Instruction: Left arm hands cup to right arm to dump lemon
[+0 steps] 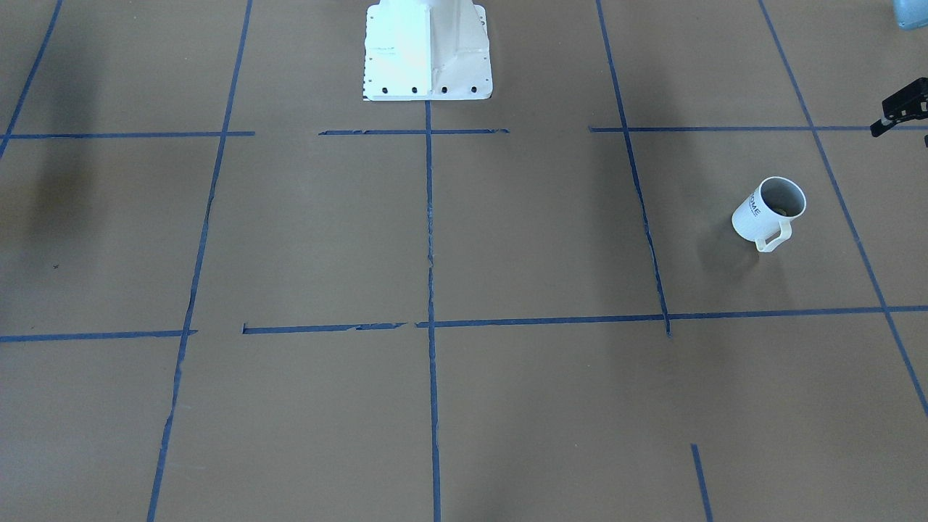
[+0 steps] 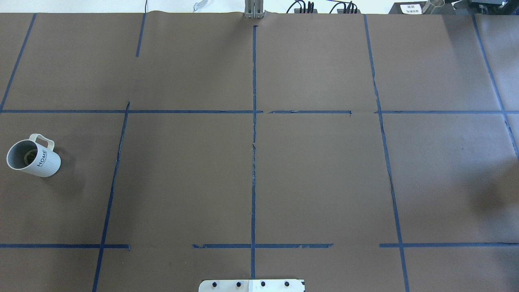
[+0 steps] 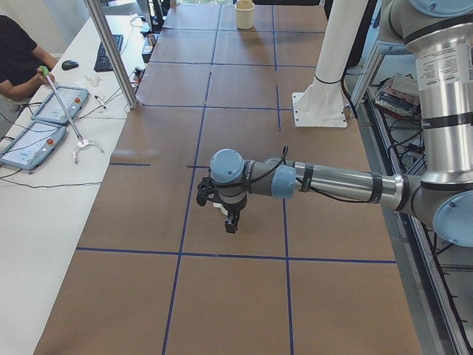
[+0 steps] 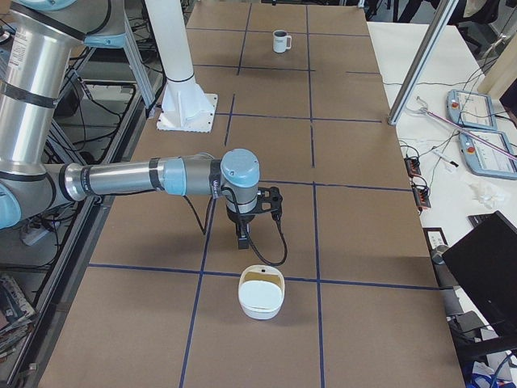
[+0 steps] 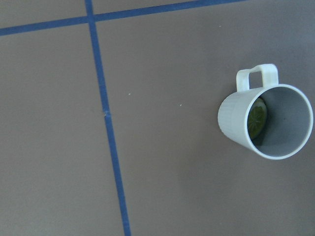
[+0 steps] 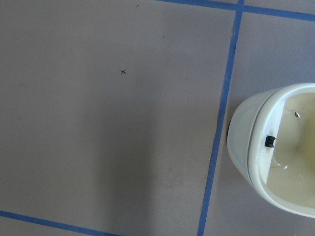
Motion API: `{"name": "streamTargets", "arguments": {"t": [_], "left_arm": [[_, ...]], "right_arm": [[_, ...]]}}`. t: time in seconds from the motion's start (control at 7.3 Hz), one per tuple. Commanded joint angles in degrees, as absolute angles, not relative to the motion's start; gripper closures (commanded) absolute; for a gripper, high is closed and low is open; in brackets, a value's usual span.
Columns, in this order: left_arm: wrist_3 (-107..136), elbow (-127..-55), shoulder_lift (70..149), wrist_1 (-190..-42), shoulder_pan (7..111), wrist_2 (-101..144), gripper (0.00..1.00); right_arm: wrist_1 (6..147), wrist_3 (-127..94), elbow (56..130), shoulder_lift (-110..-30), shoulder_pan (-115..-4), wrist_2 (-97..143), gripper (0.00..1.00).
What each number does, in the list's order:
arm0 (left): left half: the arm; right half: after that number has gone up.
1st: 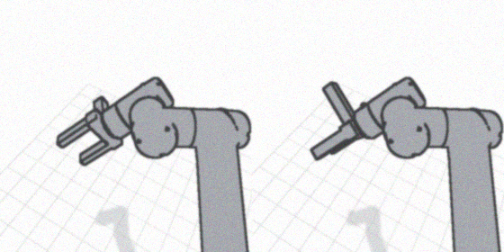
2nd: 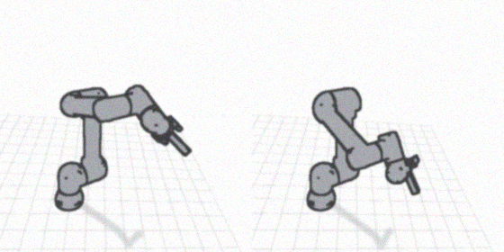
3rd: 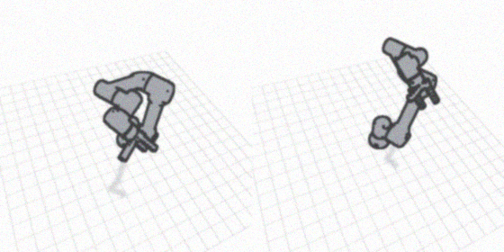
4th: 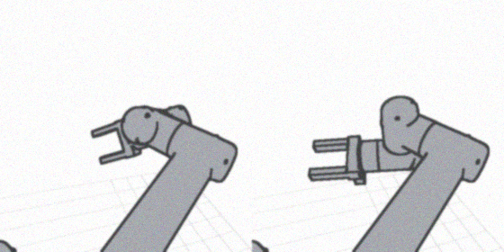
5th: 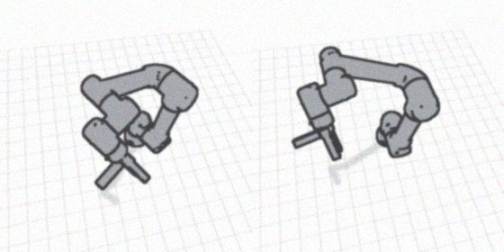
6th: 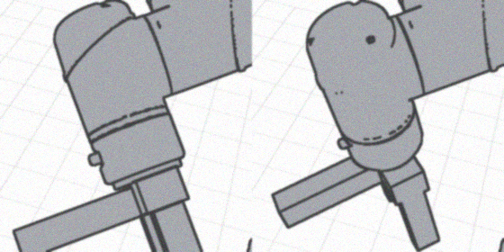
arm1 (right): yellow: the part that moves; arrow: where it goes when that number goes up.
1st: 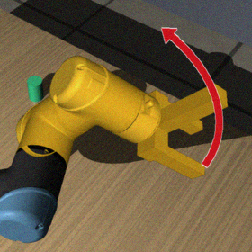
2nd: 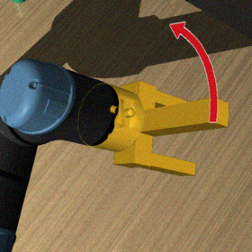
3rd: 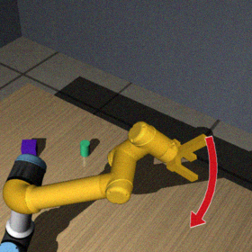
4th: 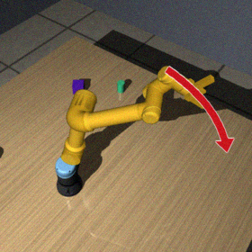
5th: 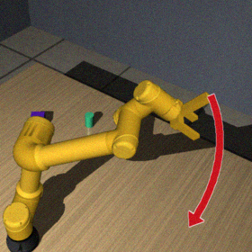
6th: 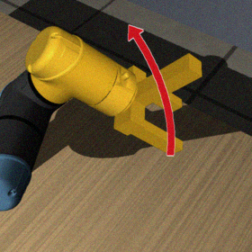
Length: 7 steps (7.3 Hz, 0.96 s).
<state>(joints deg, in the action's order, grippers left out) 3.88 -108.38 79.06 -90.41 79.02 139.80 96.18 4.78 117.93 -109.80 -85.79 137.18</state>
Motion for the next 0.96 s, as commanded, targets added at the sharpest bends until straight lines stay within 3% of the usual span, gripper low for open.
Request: {"name": "streamTargets", "arguments": {"t": [0.0, 0.41, 0.82], "left_arm": [[15.08, -106.71, 82.26, -93.24, 73.67, 138.61, 0.00], [33.68, -100.04, 83.41, -110.60, 64.29, 134.04, 0.00], [35.16, -96.26, 83.14, -116.70, 61.62, 132.01, 0.00]], "right_arm": [[96.15, 4.75, 117.86, -108.38, -84.73, 138.43, 0.00], [96.15, 4.83, 117.95, -106.79, -83.32, 138.43, 0.00], [96.06, 5.01, 118.04, -106.44, -82.01, 138.34, 0.00]]}}
